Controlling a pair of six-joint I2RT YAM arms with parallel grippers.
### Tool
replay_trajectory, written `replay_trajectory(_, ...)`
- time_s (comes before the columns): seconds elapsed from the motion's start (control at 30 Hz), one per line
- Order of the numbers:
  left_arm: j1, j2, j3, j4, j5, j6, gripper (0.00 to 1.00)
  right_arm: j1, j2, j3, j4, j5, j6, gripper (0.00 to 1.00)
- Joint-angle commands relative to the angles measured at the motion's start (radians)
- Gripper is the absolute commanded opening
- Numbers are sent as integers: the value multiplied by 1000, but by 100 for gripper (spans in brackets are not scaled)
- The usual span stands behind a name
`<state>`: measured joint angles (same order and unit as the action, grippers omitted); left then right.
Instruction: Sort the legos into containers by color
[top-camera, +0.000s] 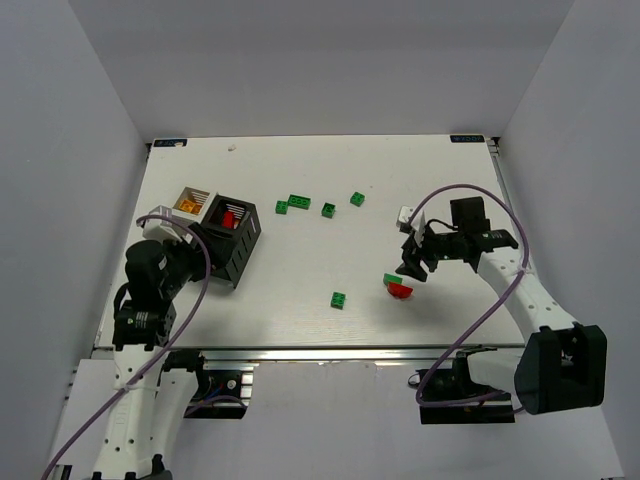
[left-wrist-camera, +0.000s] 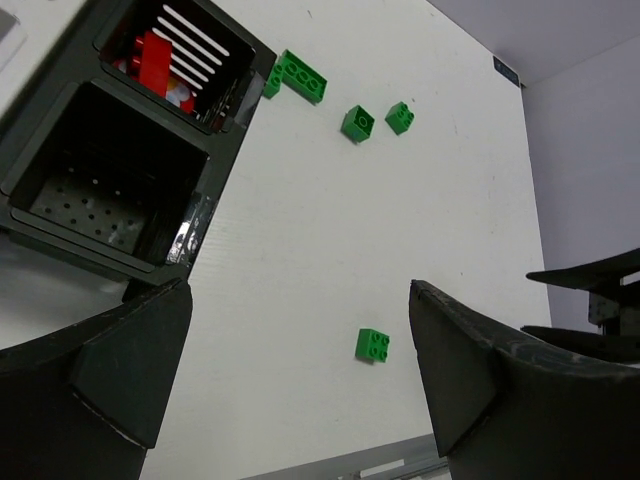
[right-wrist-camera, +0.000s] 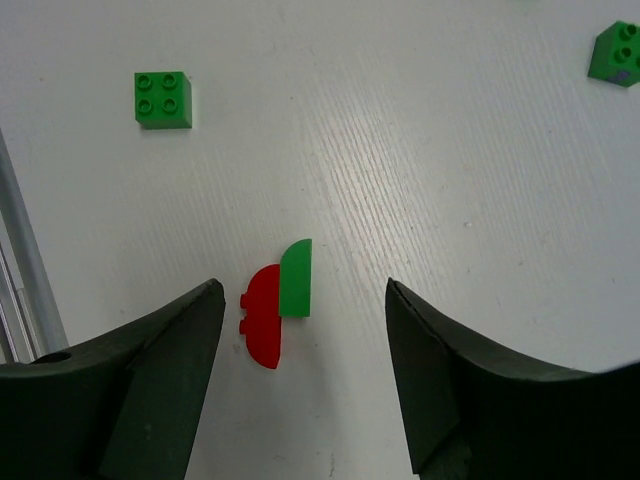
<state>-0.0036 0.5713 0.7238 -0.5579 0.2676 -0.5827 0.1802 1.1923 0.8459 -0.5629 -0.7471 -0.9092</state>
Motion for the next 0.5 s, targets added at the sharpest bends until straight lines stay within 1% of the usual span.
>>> replay_trajectory(0.0,2,-30,-30,6,45,-31,98,16,3,39,-25,69,76,70)
replay_trajectory(0.13,2,-70,-46,-40,41,-51,98,88,-37,-2,-25,181,141,69)
replay_trajectory(0.23,2,-99,-57,-56,38,-43,98,145,-53,-22,-6,238,237,69)
replay_trajectory(0.27,2,-100,-64,-66,38,-40,98,157,-45,-31,23,296,266,69)
replay_trajectory(0.4,2,-102,-92,-56,65,-58,98,168,-37,-41,69,374,343,68)
replay_trajectory(0.47,2,-106,-104,-47,71,-66,98,174,-23,-38,54,393,349,68)
